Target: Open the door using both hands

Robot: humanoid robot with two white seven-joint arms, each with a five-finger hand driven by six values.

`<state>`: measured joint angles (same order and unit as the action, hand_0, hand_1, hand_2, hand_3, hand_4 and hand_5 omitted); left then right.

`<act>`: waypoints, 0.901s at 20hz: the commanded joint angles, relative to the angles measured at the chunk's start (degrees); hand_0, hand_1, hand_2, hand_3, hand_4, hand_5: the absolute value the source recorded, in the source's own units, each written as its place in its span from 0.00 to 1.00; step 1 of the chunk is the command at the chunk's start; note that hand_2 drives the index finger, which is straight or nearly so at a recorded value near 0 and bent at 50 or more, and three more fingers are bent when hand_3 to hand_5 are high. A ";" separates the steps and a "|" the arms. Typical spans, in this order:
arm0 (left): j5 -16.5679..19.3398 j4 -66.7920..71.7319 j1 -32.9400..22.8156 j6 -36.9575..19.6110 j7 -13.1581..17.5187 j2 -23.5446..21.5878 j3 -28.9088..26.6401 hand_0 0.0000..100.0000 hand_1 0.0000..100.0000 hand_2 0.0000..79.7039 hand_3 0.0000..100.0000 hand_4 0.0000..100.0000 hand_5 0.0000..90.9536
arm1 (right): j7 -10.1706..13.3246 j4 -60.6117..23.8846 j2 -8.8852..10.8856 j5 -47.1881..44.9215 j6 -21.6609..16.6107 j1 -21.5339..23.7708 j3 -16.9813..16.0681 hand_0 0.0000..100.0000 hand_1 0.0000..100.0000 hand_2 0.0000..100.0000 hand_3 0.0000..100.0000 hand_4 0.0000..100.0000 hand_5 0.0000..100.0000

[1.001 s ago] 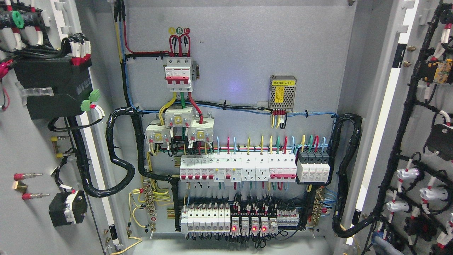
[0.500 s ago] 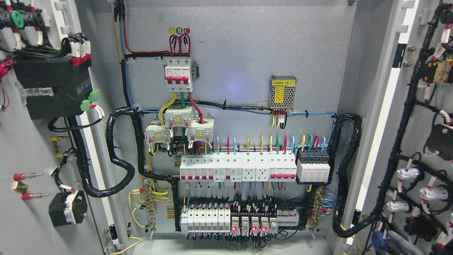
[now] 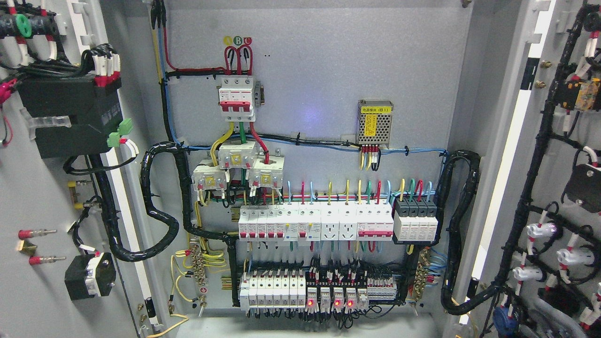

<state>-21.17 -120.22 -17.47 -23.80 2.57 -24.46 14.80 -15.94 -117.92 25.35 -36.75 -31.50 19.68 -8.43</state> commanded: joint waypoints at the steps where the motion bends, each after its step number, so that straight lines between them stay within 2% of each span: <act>1: -0.98 -0.28 0.25 -0.02 -0.02 -0.32 -5.74 0.00 0.00 0.00 0.00 0.00 0.00 | -0.14 0.50 2.60 -1.30 -0.05 0.44 -0.80 0.00 0.00 0.00 0.00 0.00 0.00; 4: -1.42 -0.28 -1.24 -0.63 -0.11 -1.11 -6.01 0.00 0.00 0.00 0.00 0.00 0.00 | -0.14 0.77 2.60 -1.30 -0.05 0.53 -0.80 0.00 0.00 0.00 0.00 0.00 0.00; 7: -1.42 -0.28 -3.35 -3.88 -0.10 -1.38 -6.19 0.00 0.00 0.00 0.00 0.00 0.00 | -0.14 0.85 2.42 -1.30 -0.05 0.53 -1.58 0.00 0.00 0.00 0.00 0.00 0.00; 18: -2.82 0.16 -3.62 -3.89 -0.11 -1.29 -9.52 0.00 0.00 0.00 0.00 0.00 0.00 | -0.05 2.61 2.51 -5.17 -0.05 0.53 -2.73 0.00 0.00 0.00 0.00 0.00 0.00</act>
<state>-23.09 -120.24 -20.76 -27.62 2.44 -25.42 8.79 -16.09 -116.73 27.43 -40.61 -31.53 20.21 -10.08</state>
